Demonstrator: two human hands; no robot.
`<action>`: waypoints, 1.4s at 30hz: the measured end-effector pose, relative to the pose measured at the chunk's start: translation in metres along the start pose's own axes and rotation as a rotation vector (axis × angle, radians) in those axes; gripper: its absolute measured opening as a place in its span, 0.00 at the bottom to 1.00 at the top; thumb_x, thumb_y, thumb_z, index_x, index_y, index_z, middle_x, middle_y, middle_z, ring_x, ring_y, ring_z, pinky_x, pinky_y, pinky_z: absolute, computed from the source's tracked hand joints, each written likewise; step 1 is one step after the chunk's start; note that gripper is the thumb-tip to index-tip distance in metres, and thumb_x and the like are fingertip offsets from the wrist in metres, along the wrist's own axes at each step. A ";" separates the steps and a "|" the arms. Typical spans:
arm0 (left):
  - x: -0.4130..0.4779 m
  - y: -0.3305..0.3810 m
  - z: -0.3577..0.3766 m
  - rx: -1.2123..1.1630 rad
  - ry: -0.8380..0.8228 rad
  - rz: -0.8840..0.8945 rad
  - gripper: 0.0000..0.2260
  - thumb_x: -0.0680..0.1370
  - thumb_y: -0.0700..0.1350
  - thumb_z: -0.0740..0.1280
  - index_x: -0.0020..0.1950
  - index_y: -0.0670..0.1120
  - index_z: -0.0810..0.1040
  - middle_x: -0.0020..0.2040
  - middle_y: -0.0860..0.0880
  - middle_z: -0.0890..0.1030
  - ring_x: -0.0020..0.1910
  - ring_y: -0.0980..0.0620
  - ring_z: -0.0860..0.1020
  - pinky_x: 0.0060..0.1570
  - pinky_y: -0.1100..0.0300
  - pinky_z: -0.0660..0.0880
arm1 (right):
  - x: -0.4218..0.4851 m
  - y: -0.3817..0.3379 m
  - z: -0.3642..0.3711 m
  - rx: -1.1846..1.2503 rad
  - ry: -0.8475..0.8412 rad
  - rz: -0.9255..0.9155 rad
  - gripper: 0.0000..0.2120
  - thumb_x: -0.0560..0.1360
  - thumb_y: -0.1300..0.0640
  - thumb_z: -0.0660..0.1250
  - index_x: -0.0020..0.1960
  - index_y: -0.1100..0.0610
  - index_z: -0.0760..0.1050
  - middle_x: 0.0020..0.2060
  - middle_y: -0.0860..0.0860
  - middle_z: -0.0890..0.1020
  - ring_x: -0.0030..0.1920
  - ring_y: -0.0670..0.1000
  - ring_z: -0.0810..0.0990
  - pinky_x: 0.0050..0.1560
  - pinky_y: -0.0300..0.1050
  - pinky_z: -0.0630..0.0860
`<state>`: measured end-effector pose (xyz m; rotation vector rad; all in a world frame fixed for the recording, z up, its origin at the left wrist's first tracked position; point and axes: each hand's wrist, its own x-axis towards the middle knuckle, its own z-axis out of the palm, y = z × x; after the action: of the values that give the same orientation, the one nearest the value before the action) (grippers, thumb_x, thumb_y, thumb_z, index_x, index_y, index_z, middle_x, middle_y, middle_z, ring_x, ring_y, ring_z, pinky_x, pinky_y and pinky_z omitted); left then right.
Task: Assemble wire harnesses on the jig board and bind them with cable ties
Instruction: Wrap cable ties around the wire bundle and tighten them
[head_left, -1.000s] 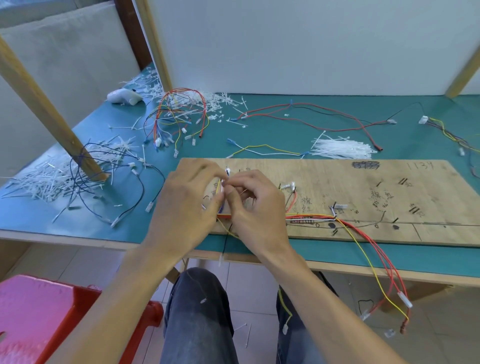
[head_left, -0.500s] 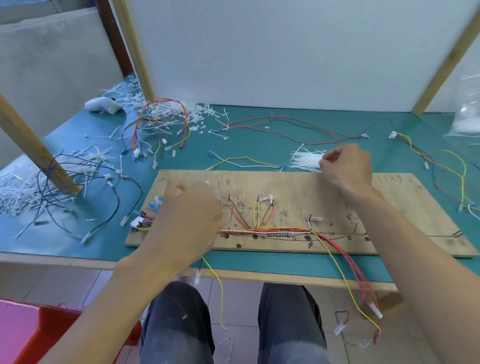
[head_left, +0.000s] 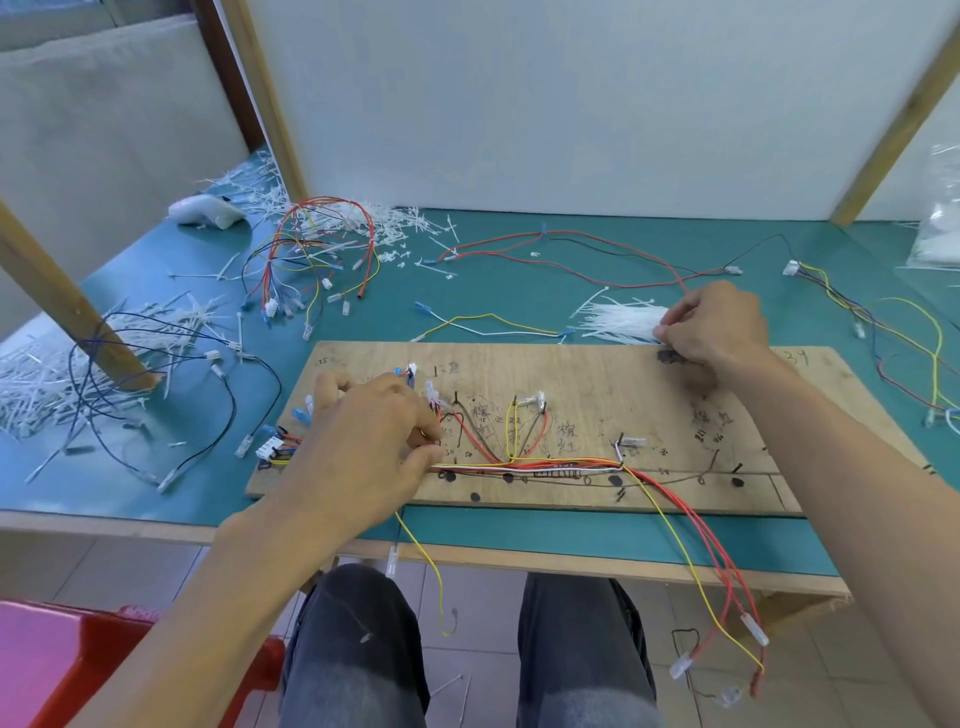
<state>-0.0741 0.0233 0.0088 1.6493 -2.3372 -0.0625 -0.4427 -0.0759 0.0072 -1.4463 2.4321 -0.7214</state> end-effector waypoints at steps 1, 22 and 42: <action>0.001 0.000 0.000 -0.001 -0.005 -0.001 0.05 0.75 0.59 0.75 0.48 0.61 0.86 0.50 0.63 0.79 0.55 0.58 0.75 0.56 0.57 0.54 | 0.000 0.000 -0.002 0.002 0.000 -0.005 0.07 0.72 0.57 0.78 0.38 0.49 0.82 0.45 0.54 0.87 0.53 0.58 0.83 0.53 0.50 0.81; -0.013 0.002 -0.010 -0.338 0.145 -0.091 0.03 0.80 0.50 0.73 0.49 0.59 0.85 0.51 0.61 0.82 0.59 0.60 0.76 0.65 0.49 0.64 | -0.029 -0.015 -0.059 0.803 0.229 -0.283 0.04 0.71 0.55 0.79 0.45 0.50 0.86 0.39 0.47 0.87 0.39 0.45 0.83 0.50 0.49 0.83; -0.038 -0.004 -0.037 -0.697 0.068 0.091 0.05 0.82 0.51 0.70 0.47 0.55 0.84 0.46 0.56 0.85 0.55 0.51 0.82 0.62 0.45 0.75 | -0.188 -0.114 0.006 1.201 -0.550 -0.541 0.03 0.77 0.61 0.76 0.50 0.59 0.85 0.39 0.51 0.85 0.40 0.50 0.80 0.42 0.46 0.78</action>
<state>-0.0495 0.0625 0.0363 1.1700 -1.9971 -0.7006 -0.2609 0.0406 0.0495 -1.3980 0.8224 -1.3161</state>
